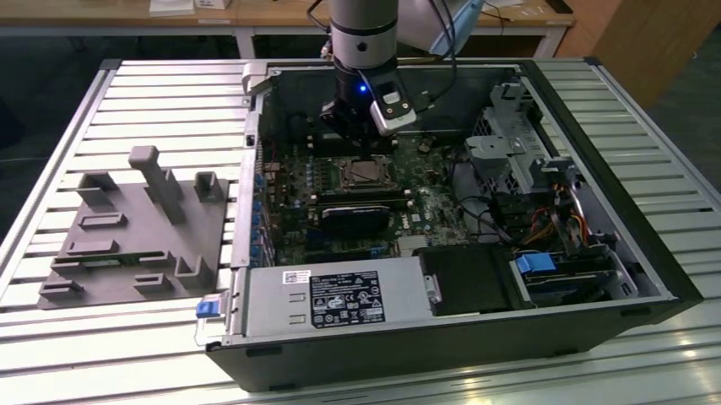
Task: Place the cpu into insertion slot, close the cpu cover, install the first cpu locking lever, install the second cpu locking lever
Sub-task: 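Install the second cpu locking lever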
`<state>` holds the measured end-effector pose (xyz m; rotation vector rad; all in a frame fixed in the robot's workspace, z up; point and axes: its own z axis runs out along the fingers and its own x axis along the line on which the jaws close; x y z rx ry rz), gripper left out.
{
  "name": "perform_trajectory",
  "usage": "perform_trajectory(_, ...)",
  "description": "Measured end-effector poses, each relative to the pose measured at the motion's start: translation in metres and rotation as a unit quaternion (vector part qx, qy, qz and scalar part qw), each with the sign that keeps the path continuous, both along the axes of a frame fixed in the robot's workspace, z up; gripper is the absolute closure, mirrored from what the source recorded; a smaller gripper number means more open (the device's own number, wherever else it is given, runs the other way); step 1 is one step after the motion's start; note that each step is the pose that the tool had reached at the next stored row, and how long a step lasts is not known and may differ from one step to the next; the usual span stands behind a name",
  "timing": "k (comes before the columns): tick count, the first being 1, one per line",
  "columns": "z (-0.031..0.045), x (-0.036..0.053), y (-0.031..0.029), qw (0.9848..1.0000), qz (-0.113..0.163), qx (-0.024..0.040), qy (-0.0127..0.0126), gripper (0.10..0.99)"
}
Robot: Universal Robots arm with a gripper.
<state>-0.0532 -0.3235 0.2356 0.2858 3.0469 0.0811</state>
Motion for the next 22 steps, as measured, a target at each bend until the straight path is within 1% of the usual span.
perform_trajectory(4,0.0,0.0001,-0.0007,1.0,0.0,-0.0001,0.0001,0.98)
perform_trajectory(7,0.0,0.0,-0.0034,1.0,0.0,0.0,0.0,0.98)
perform_trajectory(16,0.0,0.0,-0.0192,1.0,0.0,0.0,0.0,0.98)
perform_trajectory(22,0.0,0.0,-0.0317,1.0,0.0,0.0,0.0,0.98)
